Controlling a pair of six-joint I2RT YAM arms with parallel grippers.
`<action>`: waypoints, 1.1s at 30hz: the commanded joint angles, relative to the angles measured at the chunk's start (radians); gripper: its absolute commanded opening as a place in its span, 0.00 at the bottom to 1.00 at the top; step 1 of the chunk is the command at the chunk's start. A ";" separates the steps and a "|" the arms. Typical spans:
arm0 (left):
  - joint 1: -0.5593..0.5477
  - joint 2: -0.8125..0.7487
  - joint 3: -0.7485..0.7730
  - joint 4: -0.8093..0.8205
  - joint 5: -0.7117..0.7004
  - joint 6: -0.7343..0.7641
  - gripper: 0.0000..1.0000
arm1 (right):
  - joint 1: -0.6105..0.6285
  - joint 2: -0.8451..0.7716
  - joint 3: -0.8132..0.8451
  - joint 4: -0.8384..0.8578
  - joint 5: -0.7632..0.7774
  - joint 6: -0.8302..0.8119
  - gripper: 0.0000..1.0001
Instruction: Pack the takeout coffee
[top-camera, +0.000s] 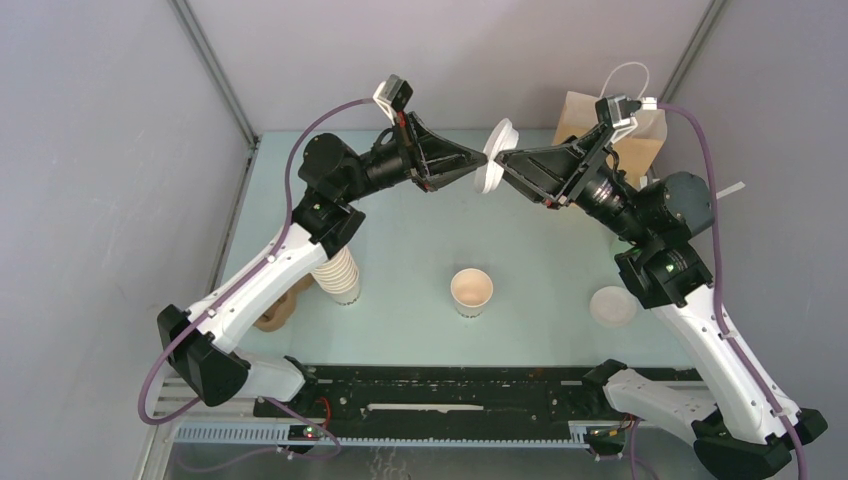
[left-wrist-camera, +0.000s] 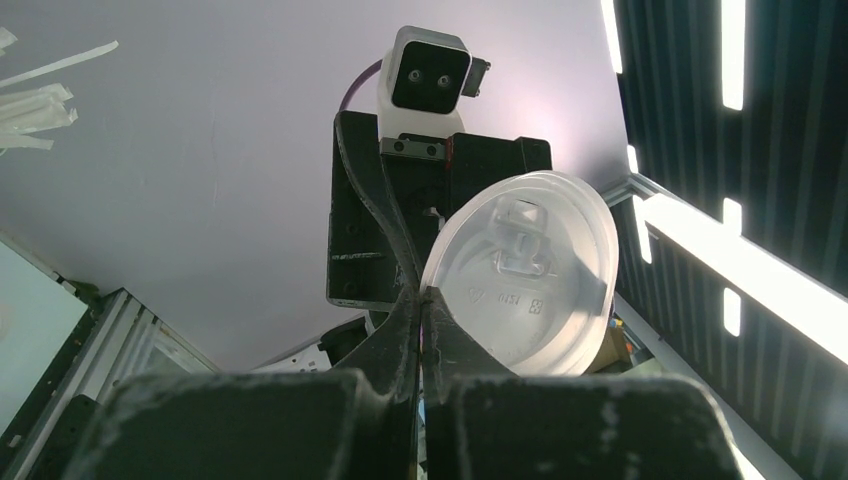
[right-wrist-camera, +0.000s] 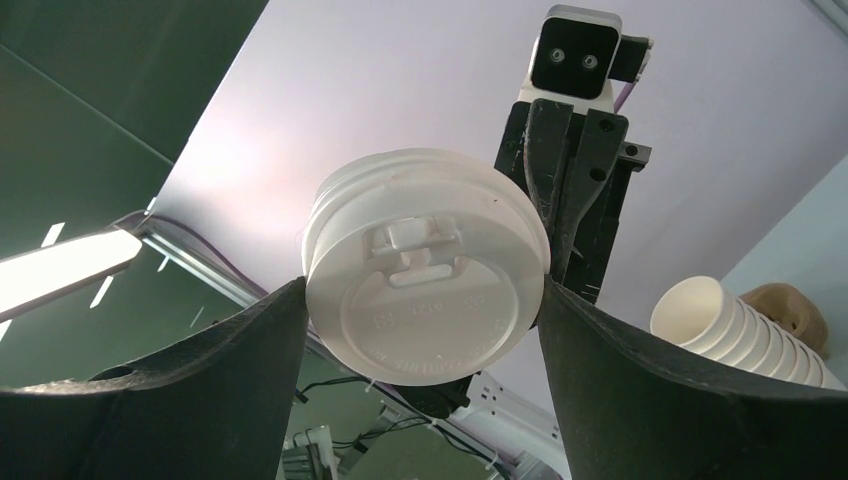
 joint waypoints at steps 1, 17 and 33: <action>0.003 -0.016 -0.003 0.007 0.012 0.028 0.00 | 0.008 -0.008 0.009 0.039 -0.003 0.015 0.87; 0.004 -0.001 -0.006 0.070 0.022 -0.008 0.00 | -0.013 -0.038 -0.070 0.162 -0.007 0.058 0.97; 0.004 0.004 -0.009 0.077 0.027 -0.013 0.00 | -0.024 -0.021 -0.070 0.182 -0.005 0.082 0.91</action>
